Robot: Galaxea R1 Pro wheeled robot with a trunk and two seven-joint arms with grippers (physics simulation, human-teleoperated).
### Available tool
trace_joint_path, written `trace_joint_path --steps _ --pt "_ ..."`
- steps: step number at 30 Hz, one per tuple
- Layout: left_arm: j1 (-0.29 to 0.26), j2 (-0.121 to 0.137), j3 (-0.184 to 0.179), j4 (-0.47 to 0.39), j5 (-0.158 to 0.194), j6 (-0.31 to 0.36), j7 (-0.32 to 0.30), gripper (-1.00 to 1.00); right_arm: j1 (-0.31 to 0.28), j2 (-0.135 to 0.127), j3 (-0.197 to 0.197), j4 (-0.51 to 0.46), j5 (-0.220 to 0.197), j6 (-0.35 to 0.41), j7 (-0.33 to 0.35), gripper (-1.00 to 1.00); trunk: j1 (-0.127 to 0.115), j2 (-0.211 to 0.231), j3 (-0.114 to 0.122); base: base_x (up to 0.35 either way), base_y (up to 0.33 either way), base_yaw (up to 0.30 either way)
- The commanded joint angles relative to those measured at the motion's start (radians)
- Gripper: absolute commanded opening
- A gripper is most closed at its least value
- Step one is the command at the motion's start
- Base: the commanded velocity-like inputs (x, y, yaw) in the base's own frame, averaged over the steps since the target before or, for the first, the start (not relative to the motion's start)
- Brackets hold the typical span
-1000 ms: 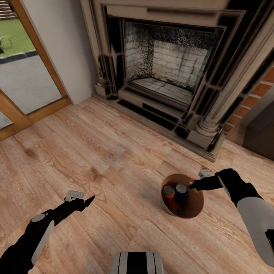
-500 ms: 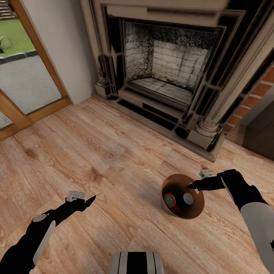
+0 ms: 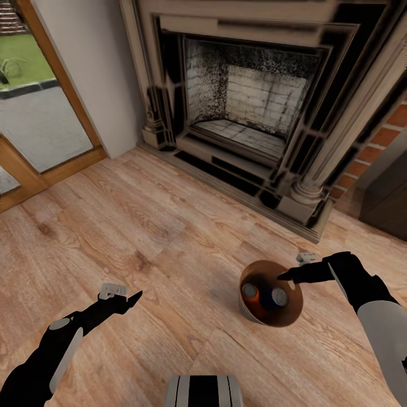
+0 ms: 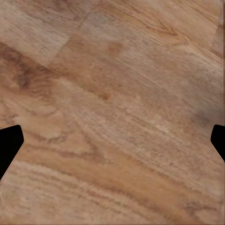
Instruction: Put the three can of soda from the living room inside the tash can in the kitchen.
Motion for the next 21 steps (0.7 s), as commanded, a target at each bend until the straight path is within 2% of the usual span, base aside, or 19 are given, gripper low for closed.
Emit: trace_joint_path --steps 1,17,21 --pt "0.0 0.0 0.0 0.0 0.0 0.002 0.0 1.0 0.0 0.0 0.0 0.0 0.0 0.0 0.0 1.0 0.0 0.0 0.004 0.0 0.0 0.0" --pt "0.0 0.0 0.0 0.0 0.0 0.006 0.021 1.0 0.0 0.001 0.001 0.0 0.002 0.004 0.0 1.0 -0.008 0.004 0.066 0.0 0.0 0.0" --pt "0.0 0.0 0.0 0.0 0.0 0.008 0.022 1.0 0.0 0.002 0.001 0.0 0.003 0.03 0.0 1.0 -0.009 0.005 0.081 0.0 0.0 0.0"
